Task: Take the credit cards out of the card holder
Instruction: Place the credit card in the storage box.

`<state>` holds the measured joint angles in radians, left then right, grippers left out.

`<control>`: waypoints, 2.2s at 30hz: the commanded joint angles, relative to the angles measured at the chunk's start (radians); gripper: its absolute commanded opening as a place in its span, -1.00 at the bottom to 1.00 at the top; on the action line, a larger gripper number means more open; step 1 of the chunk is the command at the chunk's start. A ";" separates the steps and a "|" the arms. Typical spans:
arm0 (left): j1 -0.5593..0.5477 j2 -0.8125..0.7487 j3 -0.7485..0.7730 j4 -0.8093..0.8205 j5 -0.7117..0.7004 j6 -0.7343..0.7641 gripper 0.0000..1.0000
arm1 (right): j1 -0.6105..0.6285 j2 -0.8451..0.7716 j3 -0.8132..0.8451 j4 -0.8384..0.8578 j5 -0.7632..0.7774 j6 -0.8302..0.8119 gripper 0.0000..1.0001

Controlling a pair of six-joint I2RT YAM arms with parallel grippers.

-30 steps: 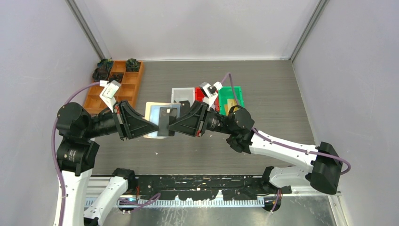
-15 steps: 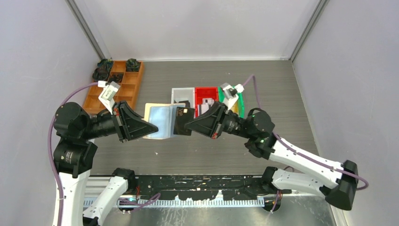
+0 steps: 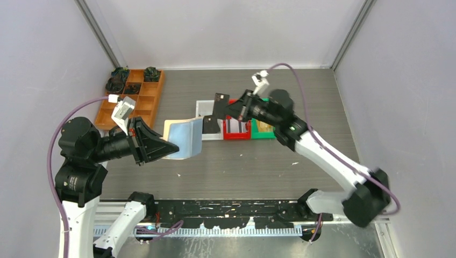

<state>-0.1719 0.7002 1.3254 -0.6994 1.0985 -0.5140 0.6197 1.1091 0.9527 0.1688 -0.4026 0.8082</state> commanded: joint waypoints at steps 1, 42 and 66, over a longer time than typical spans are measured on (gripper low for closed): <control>0.003 -0.005 0.040 0.006 -0.006 0.033 -1.00 | -0.005 0.269 0.179 -0.177 0.018 -0.117 -0.98; 0.003 -0.033 0.073 -0.040 0.008 0.078 -1.00 | 0.102 1.133 0.880 -0.597 0.290 -0.165 -0.99; 0.003 -0.037 0.048 -0.019 0.009 0.069 -1.00 | 0.143 0.793 0.777 -0.578 0.379 -0.195 0.13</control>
<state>-0.1719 0.6754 1.3666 -0.7681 1.0931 -0.4408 0.7383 2.0613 1.7069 -0.4473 -0.0635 0.6395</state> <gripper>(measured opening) 0.077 0.528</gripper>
